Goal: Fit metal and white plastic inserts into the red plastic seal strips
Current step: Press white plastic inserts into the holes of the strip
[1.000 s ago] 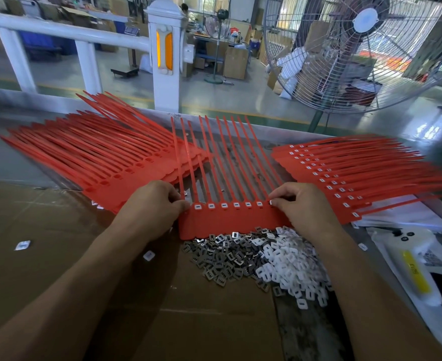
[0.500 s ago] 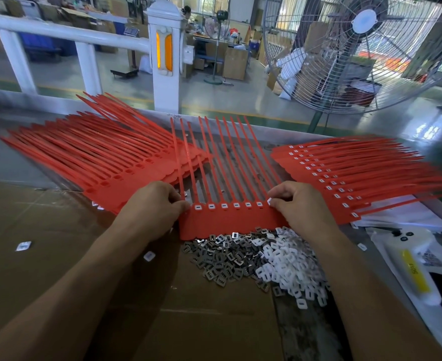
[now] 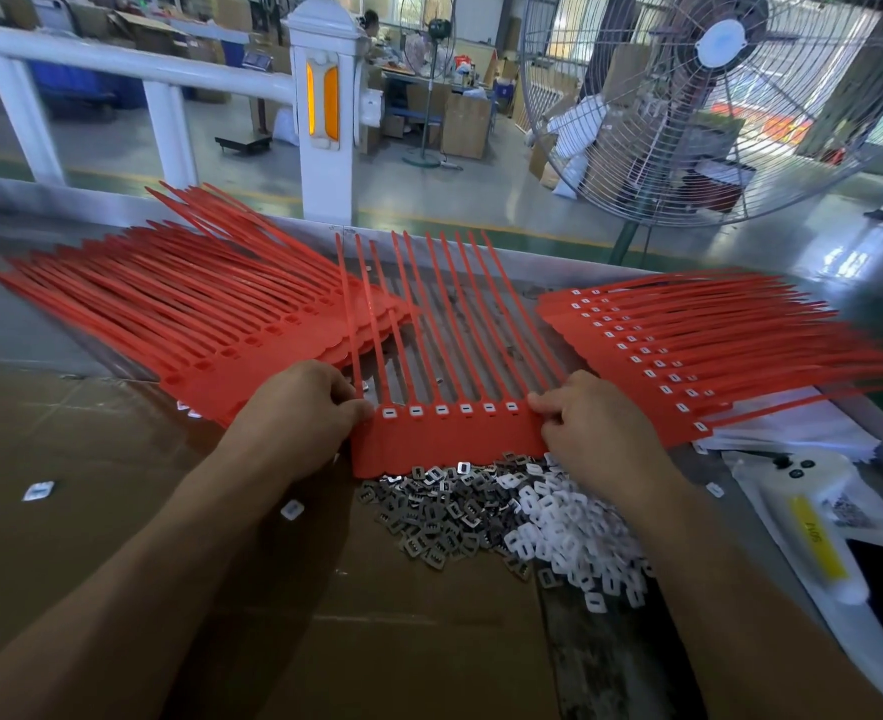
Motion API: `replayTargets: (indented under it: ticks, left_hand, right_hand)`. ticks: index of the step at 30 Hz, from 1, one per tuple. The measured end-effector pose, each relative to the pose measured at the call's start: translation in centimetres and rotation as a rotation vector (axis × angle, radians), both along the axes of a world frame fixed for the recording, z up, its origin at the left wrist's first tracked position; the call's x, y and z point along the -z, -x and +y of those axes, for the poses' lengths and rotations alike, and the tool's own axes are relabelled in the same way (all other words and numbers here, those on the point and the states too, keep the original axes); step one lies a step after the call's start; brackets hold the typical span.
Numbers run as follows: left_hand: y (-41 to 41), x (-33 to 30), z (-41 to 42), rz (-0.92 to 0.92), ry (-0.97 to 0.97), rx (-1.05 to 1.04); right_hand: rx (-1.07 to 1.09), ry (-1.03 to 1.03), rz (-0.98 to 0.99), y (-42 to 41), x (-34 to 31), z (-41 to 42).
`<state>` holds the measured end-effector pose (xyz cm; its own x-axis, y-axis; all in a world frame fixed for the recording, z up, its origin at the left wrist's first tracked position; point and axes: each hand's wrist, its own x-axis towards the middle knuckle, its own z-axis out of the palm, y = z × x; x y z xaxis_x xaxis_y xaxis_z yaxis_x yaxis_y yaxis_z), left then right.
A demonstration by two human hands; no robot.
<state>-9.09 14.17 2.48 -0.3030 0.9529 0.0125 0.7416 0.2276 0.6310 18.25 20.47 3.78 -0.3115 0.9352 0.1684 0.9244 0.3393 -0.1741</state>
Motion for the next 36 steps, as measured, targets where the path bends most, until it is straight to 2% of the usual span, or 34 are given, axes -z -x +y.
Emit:
replayTargets:
  ticks: [3,6,8,12,19,26,30,36]
  left_hand:
    - [0.0,0.0,0.0,-0.014,-0.002,0.002]
    - [0.0,0.0,0.0,-0.041,-0.001,0.007]
    - [0.0,0.0,0.0,-0.032,-0.003,0.005]
    - [0.0,0.0,0.0,-0.022,-0.012,-0.006]
    - [0.0,0.0,0.1,-0.015,0.002,0.002]
    - [0.0,-0.1,-0.1,-0.017,-0.010,0.007]
    - [0.0,0.0,-0.1,-0.007,-0.009,0.011]
    - [0.0,-0.1,-0.1,-0.006,-0.010,0.003]
  right_hand:
    - [-0.016,-0.051,-0.288,1.1,-0.5,-0.5]
    - [-0.033,-0.079,-0.353,1.7,-0.7,-0.5]
    - [-0.048,-0.037,-0.233,0.9,-0.6,-0.4]
    - [-0.043,0.132,0.196,-1.7,-1.4,-0.4]
    - [-0.050,0.291,0.268,-3.2,-2.1,-0.4]
    - [-0.091,0.391,0.234,-2.5,-2.3,-0.9]
    - [-0.075,0.410,0.361,-2.8,-1.9,-0.8]
    - [-0.113,0.420,0.693,-3.1,-1.2,-0.2]
